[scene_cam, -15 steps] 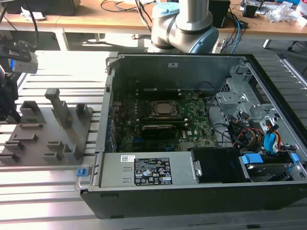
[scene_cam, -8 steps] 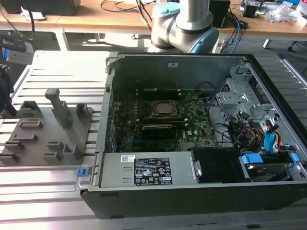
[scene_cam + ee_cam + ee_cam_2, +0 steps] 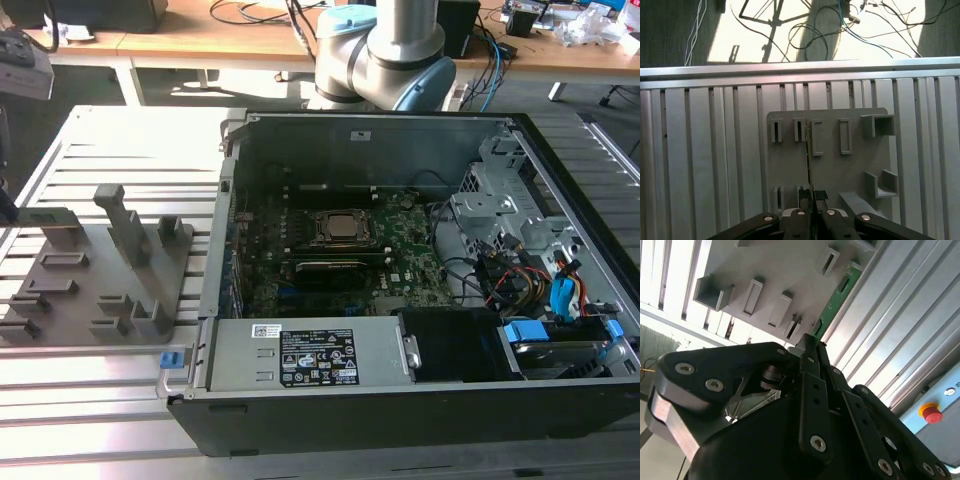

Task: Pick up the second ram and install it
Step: 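Pick up the second ram and move it above second insertion slot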

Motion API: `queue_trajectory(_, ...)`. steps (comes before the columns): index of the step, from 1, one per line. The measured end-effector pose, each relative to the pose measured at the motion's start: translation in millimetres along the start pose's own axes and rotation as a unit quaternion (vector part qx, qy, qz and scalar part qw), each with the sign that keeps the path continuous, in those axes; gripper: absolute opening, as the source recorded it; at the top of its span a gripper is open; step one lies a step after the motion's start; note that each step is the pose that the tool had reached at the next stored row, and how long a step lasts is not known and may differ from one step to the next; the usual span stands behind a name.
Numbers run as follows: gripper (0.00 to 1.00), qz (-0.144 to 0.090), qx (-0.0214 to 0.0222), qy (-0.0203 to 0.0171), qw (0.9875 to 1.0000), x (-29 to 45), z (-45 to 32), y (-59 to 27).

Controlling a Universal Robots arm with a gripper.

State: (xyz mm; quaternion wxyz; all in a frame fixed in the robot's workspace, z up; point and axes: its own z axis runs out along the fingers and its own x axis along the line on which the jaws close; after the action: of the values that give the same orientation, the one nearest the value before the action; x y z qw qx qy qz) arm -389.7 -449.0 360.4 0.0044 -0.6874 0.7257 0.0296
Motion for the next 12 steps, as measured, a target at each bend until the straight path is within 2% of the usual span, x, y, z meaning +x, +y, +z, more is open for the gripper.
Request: queue_trajectory(12, 0.14, 0.000, 0.0000, 0.0000, 1.0000, -2.3, -35.7, 1.3)
